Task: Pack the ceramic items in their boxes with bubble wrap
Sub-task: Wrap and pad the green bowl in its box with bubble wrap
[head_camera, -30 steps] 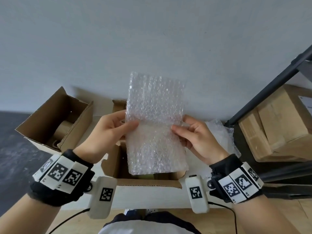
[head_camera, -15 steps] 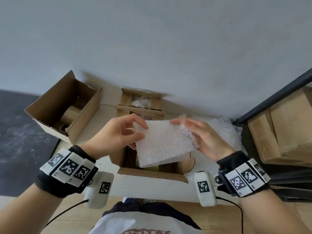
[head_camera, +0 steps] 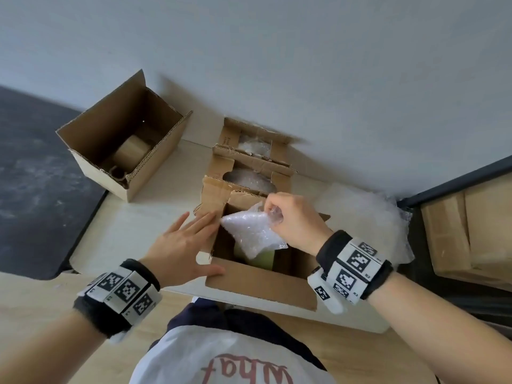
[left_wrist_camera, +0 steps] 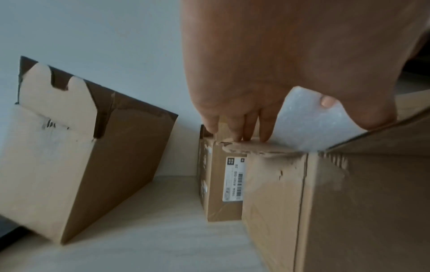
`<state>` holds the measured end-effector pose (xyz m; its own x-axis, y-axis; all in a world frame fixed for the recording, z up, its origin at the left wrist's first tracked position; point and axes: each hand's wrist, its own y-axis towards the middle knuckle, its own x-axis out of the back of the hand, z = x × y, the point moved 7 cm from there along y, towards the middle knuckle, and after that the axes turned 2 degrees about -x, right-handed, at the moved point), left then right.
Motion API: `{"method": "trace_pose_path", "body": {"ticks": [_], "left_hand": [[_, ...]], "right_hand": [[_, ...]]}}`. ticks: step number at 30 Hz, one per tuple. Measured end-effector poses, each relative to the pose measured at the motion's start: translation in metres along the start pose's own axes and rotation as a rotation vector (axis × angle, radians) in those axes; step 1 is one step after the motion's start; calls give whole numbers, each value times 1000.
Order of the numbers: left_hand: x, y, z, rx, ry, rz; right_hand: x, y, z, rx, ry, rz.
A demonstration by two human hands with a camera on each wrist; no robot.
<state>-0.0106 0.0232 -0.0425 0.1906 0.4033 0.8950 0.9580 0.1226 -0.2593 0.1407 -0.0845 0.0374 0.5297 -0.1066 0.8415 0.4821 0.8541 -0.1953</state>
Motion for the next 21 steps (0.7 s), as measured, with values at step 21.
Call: {"method": "trace_pose_path", "body": {"ticks": [21], "left_hand": [[-17,3,11,47,-343,-80]], "right_hand": [[-68,28,31,150,-532,167]]}}
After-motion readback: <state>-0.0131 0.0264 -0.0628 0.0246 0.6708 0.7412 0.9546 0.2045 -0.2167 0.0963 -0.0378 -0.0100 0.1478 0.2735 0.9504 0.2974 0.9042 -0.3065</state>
